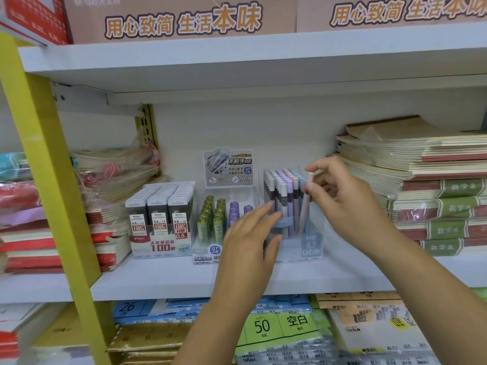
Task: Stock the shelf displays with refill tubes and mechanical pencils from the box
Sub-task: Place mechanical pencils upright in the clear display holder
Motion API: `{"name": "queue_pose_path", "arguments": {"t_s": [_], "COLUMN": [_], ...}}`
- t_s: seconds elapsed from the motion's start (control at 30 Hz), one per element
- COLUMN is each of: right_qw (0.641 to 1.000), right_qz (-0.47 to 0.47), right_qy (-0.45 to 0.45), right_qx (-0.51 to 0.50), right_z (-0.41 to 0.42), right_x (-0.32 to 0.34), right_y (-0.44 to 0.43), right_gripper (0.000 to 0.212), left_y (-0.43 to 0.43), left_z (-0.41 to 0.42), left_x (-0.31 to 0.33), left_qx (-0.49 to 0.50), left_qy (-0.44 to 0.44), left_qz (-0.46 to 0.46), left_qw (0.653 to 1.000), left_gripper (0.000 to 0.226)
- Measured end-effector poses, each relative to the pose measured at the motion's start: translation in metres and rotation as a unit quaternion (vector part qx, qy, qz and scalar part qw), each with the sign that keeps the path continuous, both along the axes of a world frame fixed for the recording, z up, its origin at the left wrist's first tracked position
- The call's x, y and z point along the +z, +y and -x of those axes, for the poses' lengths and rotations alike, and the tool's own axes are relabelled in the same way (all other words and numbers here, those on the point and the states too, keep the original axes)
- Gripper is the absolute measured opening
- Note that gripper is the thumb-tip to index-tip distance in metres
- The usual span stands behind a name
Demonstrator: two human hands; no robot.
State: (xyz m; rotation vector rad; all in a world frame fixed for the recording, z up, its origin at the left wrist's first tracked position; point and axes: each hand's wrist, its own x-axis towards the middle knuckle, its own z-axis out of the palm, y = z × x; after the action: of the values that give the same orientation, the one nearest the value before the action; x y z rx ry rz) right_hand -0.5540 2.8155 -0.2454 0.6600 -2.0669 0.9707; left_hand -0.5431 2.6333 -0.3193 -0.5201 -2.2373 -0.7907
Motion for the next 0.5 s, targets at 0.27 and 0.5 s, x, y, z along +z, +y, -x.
{"name": "queue_pose_path", "arguments": {"t_s": [0.27,0.5], "right_qw": [0.998,0.994], "right_qz": [-0.024,0.003], "right_qy": [0.018,0.021], "right_qx": [-0.06,-0.108], "right_z": [0.007,0.015], "right_x": [-0.001,-0.009], "right_y": [-0.003,-0.003], "right_gripper": [0.02,0.018], "left_y": [-0.002,-0.001], "left_z": [0.001,0.002], "left_x": [0.0,-0.001], "left_qx": [-0.002,-0.003], "left_qy": [0.0,0.007], "left_qz": [-0.002,0.002], "left_qw": [1.0,1.0], "left_gripper": [0.043,0.043]}}
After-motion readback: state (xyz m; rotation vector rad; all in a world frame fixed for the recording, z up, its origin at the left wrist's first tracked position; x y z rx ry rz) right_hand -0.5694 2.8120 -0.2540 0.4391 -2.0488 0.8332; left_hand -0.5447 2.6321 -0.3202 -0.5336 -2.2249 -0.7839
